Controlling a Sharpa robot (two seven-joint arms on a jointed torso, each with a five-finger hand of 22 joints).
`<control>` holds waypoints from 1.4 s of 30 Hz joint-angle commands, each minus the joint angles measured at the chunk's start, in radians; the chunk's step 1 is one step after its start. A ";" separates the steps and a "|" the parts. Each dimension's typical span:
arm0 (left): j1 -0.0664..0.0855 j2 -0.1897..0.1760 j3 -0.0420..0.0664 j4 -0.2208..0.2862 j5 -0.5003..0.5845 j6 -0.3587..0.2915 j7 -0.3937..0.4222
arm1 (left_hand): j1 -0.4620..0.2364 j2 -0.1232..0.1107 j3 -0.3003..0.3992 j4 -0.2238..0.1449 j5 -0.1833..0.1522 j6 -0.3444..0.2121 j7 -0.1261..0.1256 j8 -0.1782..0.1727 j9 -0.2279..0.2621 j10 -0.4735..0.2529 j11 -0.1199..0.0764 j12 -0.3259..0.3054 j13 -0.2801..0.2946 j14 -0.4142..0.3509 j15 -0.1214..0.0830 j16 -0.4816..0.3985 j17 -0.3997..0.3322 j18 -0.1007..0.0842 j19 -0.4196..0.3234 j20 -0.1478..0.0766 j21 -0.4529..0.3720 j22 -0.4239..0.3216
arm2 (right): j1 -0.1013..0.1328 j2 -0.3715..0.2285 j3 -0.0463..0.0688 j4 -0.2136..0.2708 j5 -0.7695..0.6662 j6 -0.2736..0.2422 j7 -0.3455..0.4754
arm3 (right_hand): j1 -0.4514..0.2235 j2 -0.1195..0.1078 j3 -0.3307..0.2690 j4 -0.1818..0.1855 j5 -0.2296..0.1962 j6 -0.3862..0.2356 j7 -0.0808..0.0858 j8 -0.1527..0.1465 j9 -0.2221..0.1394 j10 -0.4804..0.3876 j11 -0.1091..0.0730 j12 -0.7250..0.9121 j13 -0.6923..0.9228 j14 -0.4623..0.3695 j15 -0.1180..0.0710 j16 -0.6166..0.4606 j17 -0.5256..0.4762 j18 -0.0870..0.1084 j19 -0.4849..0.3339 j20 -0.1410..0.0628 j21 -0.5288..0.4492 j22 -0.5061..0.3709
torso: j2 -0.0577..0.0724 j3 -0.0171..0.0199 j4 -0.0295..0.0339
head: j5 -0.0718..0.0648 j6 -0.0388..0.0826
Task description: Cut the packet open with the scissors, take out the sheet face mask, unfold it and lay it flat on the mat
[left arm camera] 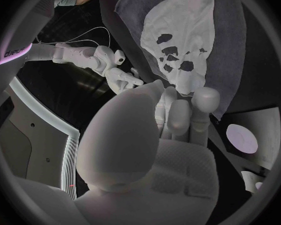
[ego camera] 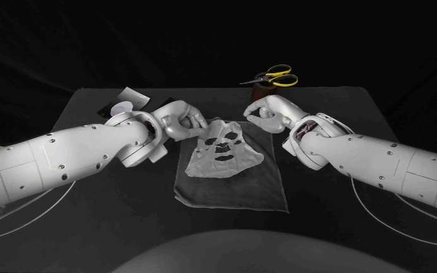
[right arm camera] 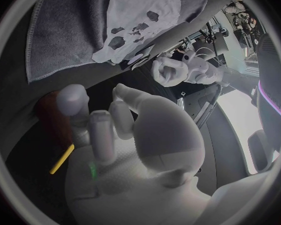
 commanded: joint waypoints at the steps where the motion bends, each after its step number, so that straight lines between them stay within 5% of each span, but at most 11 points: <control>1: 0.014 0.035 0.002 -0.048 -0.035 0.002 -0.022 | -0.013 -0.008 0.011 0.003 -0.003 -0.002 0.001 0.004 -0.003 0.011 0.001 0.000 -0.002 0.020 -0.001 0.014 0.023 0.002 0.019 0.001 0.021 0.021 | -0.007 -0.003 0.000 0.003 -0.132 -0.021 -0.044 | 0.002 -0.006 0.005 -0.016 -0.004 0.017 -0.004 0.008 0.000 0.022 -0.007 0.026 0.028 0.078 -0.014 0.011 0.158 0.004 0.019 -0.002 0.032 0.099 | -0.003 0.0034 -0.0054 | -0.001 0.000; 5: 0.032 0.099 0.003 -0.131 -0.133 -0.013 -0.065 | -0.040 -0.017 0.023 0.007 -0.003 0.007 -0.004 0.007 -0.010 0.037 -0.005 0.022 0.001 0.066 -0.005 0.047 0.087 -0.012 0.066 -0.003 0.082 0.078 | -0.014 0.010 -0.001 -0.013 -0.182 -0.024 -0.108 | -0.011 -0.011 0.006 -0.019 -0.004 0.026 -0.007 0.009 -0.001 0.038 -0.009 0.052 0.046 0.085 -0.016 0.021 0.179 0.000 0.032 -0.004 0.060 0.107 | -0.004 0.0057 -0.0034 | -0.001 0.000; 9: 0.044 0.161 0.003 -0.204 -0.203 -0.022 -0.093 | -0.067 -0.023 0.024 0.011 -0.003 0.013 -0.009 0.004 -0.018 0.054 -0.011 0.041 0.006 0.096 -0.010 0.068 0.131 -0.022 0.096 -0.008 0.123 0.117 | -0.020 0.032 -0.003 -0.033 -0.208 -0.020 -0.151 | -0.020 -0.013 0.005 -0.018 -0.004 0.030 -0.009 0.008 -0.002 0.047 -0.011 0.068 0.058 0.088 -0.018 0.025 0.188 -0.003 0.040 -0.006 0.075 0.111 | -0.001 0.0028 -0.0046 | 0.000 0.000; 14: 0.049 0.248 0.002 -0.302 -0.242 -0.011 -0.115 | -0.100 -0.033 0.014 0.007 -0.003 0.032 -0.017 -0.018 -0.043 0.091 -0.021 0.129 0.052 0.178 -0.020 0.130 0.285 -0.047 0.161 -0.018 0.223 0.214 | -0.030 0.063 -0.005 -0.055 -0.229 -0.007 -0.189 | -0.026 -0.014 0.005 -0.019 -0.004 0.032 -0.010 0.007 -0.003 0.056 -0.012 0.084 0.071 0.091 -0.018 0.030 0.198 -0.004 0.045 -0.008 0.085 0.114 | 0.001 0.0015 -0.0031 | -0.002 0.000; 20: 0.049 0.321 -0.008 -0.378 -0.239 0.009 -0.102 | -0.091 -0.028 0.016 -0.009 -0.003 0.052 -0.023 -0.030 -0.055 0.138 -0.027 0.192 0.134 0.208 -0.025 0.153 0.350 -0.056 0.185 -0.022 0.262 0.252 | -0.040 0.086 -0.006 -0.064 -0.239 0.004 -0.212 | -0.036 -0.019 0.000 -0.018 -0.004 0.033 -0.011 0.005 -0.004 0.060 -0.012 0.093 0.077 0.092 -0.019 0.032 0.202 -0.005 0.049 -0.009 0.091 0.116 | 0.002 0.0003 -0.0069 | -0.001 0.000; 27: 0.048 0.366 -0.013 -0.422 -0.236 0.029 -0.090 | -0.095 -0.038 0.007 -0.017 -0.004 0.060 -0.024 -0.039 -0.062 0.178 -0.029 0.229 0.207 0.219 -0.028 0.161 0.376 -0.059 0.191 -0.025 0.274 0.264 | -0.045 0.103 -0.006 -0.073 -0.242 0.025 -0.221 | -0.052 -0.028 -0.009 -0.015 -0.004 0.032 -0.011 0.000 -0.008 0.062 -0.012 0.096 0.079 0.093 -0.019 0.033 0.203 -0.006 0.050 -0.010 0.091 0.116 | 0.004 0.0031 -0.0082 | 0.001 0.000; 42: 0.048 0.376 -0.014 -0.451 -0.224 0.063 -0.078 | -0.095 -0.038 0.000 -0.024 -0.003 0.045 -0.016 -0.064 -0.076 0.155 -0.022 0.229 0.200 0.217 -0.021 0.161 0.375 -0.058 0.184 -0.020 0.270 0.260 | -0.050 0.108 -0.008 -0.129 -0.283 0.068 -0.279 | -0.068 -0.035 -0.018 -0.011 -0.004 -0.002 0.003 -0.038 -0.032 0.051 0.000 0.083 0.069 0.089 -0.010 0.026 0.190 -0.003 0.040 -0.003 0.067 0.109 | 0.005 0.0020 -0.0101 | -0.004 0.000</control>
